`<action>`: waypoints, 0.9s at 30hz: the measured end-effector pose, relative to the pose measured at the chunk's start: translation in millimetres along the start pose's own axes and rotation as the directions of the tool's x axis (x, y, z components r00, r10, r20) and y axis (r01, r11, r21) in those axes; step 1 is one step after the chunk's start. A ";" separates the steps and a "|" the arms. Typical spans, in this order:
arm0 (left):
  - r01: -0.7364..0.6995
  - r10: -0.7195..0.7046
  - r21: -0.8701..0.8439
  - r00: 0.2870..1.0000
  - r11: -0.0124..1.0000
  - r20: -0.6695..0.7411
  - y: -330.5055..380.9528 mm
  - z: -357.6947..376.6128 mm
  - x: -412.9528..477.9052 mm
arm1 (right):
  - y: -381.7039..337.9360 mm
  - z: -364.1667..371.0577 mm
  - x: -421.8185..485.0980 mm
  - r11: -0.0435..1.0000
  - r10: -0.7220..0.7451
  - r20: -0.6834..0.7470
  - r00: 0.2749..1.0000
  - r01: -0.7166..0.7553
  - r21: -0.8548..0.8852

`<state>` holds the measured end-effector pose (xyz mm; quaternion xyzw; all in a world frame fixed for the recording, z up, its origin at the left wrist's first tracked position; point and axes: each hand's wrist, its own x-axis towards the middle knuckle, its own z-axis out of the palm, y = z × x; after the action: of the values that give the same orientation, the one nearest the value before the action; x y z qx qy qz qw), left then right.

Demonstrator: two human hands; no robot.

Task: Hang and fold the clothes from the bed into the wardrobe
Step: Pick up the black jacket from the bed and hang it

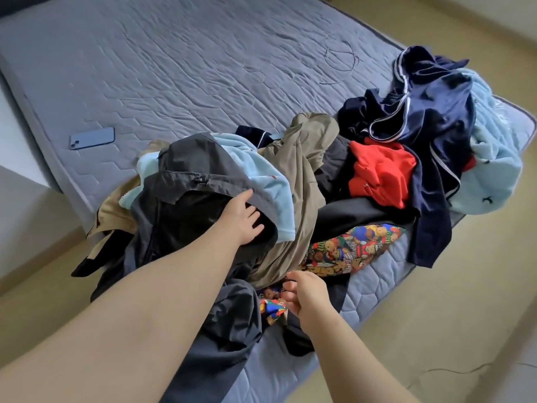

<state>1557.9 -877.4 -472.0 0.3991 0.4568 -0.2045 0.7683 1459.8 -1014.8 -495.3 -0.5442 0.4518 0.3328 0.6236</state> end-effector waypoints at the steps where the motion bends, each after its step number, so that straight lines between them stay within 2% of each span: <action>1: -0.007 0.007 -0.046 1.000 0.999 0.004 4.7 1.2 3.6 | 1.2 -2.3 0.9 1.000 0.010 -0.015 1.000 -0.010 -0.014; 5: -0.019 0.015 -0.047 0.997 0.999 -0.077 17.8 0.3 6.2 | 2.9 -5.7 -3.3 1.000 0.008 -0.020 1.000 -0.009 -0.030; 10: -0.004 0.025 0.181 0.993 0.983 -0.116 28.1 -14.8 -9.0 | -7.6 15.0 -23.2 0.998 -0.062 0.044 0.997 0.063 -0.008; 15: -0.021 0.001 0.282 0.998 0.959 0.070 20.2 -12.7 8.6 | -1.0 26.1 -17.7 0.999 -0.038 0.049 0.998 0.037 0.016; 16: -0.054 0.031 0.271 0.996 0.961 0.088 17.4 -9.4 11.8 | 2.0 24.3 -16.5 1.000 -0.024 0.039 0.999 0.023 0.018; 20: -0.311 0.305 0.184 0.950 0.932 0.063 14.7 -2.8 9.4 | 6.1 20.3 -20.9 0.995 0.011 0.004 1.000 -0.011 0.096; 22: -0.348 0.343 0.120 0.937 0.930 0.061 16.5 -8.1 -9.1 | 2.7 24.2 -27.3 0.994 -0.043 0.037 0.998 0.039 0.102; 27: -0.370 0.377 -0.081 0.919 0.925 0.113 59.9 -32.5 -93.8 | -19.7 59.5 -71.9 0.949 -0.242 0.217 0.946 0.278 -0.151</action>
<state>1534.2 -820.3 -373.8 0.4426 0.3283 -0.0656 0.8319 1463.1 -954.7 -421.3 -0.6179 0.2806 0.3385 0.6518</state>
